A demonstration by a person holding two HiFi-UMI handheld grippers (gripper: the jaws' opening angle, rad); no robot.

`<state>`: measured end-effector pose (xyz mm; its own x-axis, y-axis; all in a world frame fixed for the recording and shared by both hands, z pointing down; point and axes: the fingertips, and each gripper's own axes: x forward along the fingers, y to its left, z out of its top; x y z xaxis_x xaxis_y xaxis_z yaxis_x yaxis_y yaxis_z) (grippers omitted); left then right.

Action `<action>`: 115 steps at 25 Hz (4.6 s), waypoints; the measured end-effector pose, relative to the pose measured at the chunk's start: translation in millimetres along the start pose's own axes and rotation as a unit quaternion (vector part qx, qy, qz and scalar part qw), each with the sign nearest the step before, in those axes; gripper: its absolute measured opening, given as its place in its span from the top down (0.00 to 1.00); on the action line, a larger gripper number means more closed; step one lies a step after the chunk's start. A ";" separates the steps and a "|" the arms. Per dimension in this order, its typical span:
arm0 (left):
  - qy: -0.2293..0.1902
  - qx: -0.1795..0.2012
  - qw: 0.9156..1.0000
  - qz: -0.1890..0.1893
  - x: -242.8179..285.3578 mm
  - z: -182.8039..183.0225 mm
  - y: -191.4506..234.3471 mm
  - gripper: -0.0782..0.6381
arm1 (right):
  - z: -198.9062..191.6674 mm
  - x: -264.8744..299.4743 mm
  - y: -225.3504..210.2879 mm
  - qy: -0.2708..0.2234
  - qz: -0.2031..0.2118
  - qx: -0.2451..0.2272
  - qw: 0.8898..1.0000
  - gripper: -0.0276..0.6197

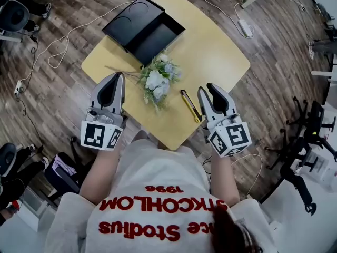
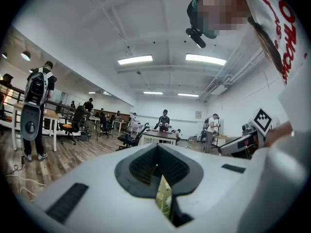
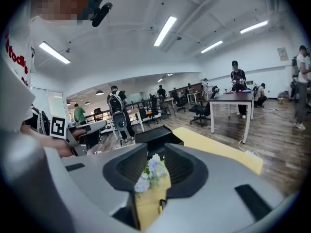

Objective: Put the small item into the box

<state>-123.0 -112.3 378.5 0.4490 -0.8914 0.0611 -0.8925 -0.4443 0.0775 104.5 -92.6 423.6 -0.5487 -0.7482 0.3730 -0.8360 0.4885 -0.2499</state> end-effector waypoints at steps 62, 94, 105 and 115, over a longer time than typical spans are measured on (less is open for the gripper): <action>-0.077 0.050 0.995 0.027 -30.2 77.5 -0.8 0.88 | 94.4 -50.5 19.4 -0.193 -0.025 -0.048 0.980 0.78; -0.029 0.009 0.998 0.057 -6.0 24.0 74.4 0.88 | 99.2 67.7 49.2 -0.143 0.038 -0.053 0.987 0.78; -0.006 -0.004 0.998 0.068 22.3 -10.8 99.4 0.88 | 88.5 153.5 37.9 -0.129 0.061 -0.042 0.989 0.78; 0.013 -0.020 0.997 0.076 30.3 -38.7 108.7 0.88 | 58.0 242.2 6.2 -0.093 0.038 -0.004 0.995 0.78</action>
<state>-204.8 -184.1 427.2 0.3100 -0.9454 0.1006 -0.9482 -0.2997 0.1058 -33.4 -296.8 460.5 -0.5998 -0.7792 0.1818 -0.7931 0.5489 -0.2641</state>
